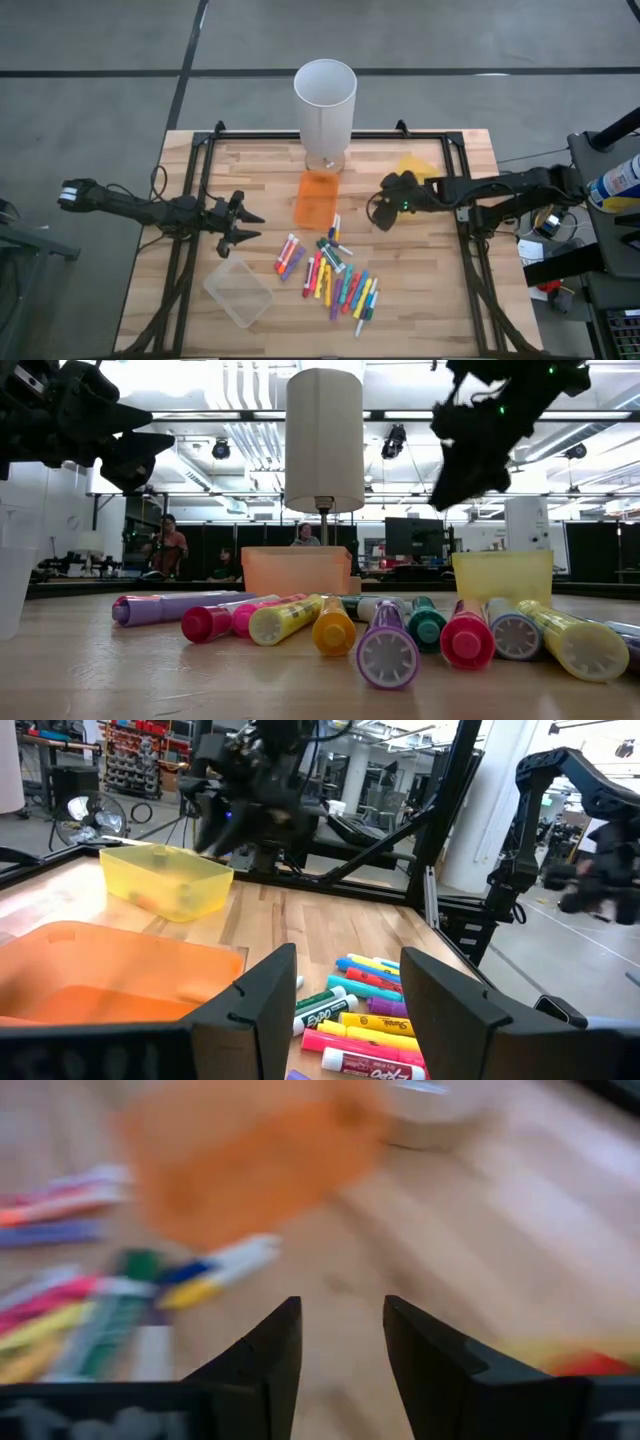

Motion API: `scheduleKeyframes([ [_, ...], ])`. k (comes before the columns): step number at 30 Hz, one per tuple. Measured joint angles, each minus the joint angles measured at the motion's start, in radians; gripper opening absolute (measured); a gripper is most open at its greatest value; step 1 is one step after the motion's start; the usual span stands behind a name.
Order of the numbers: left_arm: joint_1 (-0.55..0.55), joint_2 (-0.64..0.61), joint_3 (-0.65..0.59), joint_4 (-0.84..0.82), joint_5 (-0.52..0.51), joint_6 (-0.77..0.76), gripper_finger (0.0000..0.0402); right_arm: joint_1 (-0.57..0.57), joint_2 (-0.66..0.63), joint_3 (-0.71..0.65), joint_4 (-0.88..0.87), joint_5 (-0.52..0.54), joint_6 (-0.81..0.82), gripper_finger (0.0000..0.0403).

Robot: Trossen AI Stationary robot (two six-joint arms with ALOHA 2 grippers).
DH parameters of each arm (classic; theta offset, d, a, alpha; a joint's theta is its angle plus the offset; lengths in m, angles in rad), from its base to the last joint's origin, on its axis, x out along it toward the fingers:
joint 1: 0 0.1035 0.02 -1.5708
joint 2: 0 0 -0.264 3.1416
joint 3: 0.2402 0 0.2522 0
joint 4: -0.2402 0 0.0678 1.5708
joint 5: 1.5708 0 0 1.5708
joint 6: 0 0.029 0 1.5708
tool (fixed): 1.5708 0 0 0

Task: Pick & Place Markers
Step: Put the top small purple marker pen into the yellow bin

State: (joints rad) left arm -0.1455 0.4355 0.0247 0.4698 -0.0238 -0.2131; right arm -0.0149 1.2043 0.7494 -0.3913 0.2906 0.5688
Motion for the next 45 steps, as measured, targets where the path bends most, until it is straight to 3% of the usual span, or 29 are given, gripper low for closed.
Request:
scheduleKeyframes([
  [9, 0.000, 0.000, 0.000, 0.000, 0.000, 0.000, 0.0174, 0.087, 0.076, -0.001, 0.193, -0.107, 0.015, 0.0125],
  [16, 0.000, 0.000, 0.000, 0.000, 0.000, 0.000, 0.0174, 0.150, 0.234, 0.045, 0.263, -0.167, 0.076, 0.0126],
  [32, 0.000, 0.000, 0.000, 0.000, 0.002, 0.000, 0.0174, 0.214, 0.596, 0.405, -0.076, -0.160, 0.020, 0.0122],
  [45, 0.000, 0.000, 0.000, 0.000, -0.001, 0.000, 0.0174, 0.214, 0.663, 0.418, -0.097, -0.171, 0.033, 0.0118],
])
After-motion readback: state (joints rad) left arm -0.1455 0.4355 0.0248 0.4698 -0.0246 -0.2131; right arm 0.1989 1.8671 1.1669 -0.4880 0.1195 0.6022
